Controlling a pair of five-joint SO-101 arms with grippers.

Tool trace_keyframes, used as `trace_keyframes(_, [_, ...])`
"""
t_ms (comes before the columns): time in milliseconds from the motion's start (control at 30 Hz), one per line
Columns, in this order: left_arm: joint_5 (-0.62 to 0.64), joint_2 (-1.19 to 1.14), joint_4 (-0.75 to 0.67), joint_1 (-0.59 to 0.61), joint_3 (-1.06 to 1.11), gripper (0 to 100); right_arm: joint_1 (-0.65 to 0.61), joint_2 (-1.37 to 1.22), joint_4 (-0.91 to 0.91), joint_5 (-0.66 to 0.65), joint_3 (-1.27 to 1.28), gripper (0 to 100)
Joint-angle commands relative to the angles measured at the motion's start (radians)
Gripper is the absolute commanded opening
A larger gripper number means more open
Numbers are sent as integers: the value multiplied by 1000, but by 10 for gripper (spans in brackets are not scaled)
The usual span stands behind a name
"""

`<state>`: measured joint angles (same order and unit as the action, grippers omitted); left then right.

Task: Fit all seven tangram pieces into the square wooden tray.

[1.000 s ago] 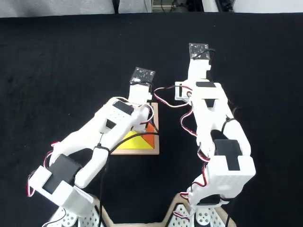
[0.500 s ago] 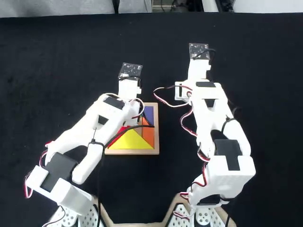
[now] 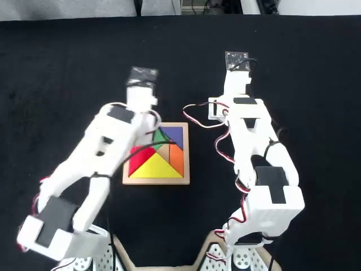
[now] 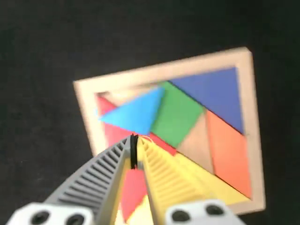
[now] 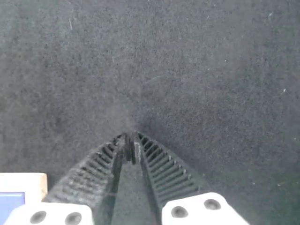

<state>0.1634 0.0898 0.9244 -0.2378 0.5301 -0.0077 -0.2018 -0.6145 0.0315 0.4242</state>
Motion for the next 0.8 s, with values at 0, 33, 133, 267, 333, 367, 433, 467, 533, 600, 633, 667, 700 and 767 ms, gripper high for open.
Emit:
trace_keyframes(0, [-35, 49, -114, 22, 64, 33, 14, 13, 18, 5, -59, 11])
trace_keyframes(33, [-46, 49, -140, 21, 79, 33, 14, 13, 18, 5, -59, 11])
trace_keyframes(133, [-55, 49, -160, 25, 96, 33, 14, 12, 18, 5, -59, 11])
trace_keyframes(267, [-57, 29, -166, 27, 104, 33, 14, 10, 18, 5, -59, 11])
trace_keyframes(333, [-57, -17, -169, 27, 84, 33, 14, 10, 18, 5, -59, 11])
trace_keyframes(367, [-55, -46, -169, 27, 64, 33, 14, 10, 18, 5, -59, 11])
trace_keyframes(433, [-57, -115, -161, 30, 19, 33, 14, 10, 18, 5, -59, 11])
trace_keyframes(467, [-57, -141, -160, 30, 2, 33, 14, 10, 18, 5, -59, 11])
trace_keyframes(533, [-57, -187, -158, 31, -30, 30, 14, 10, 18, 5, -59, 11])
trace_keyframes(600, [-57, -187, -158, 33, -36, 30, 14, 10, 18, 5, -59, 11])
trace_keyframes(633, [-57, -180, -160, 38, -36, 30, 14, 10, 18, 5, -59, 11])
trace_keyframes(667, [-54, -170, -160, 42, -35, 30, 14, 10, 18, 5, -59, 11])
trace_keyframes(700, [-52, -158, -160, 51, -30, 30, 14, 10, 18, 5, -59, 11])
trace_keyframes(767, [-52, -123, -160, 62, -5, 30, 14, 12, 18, 5, -59, 11])
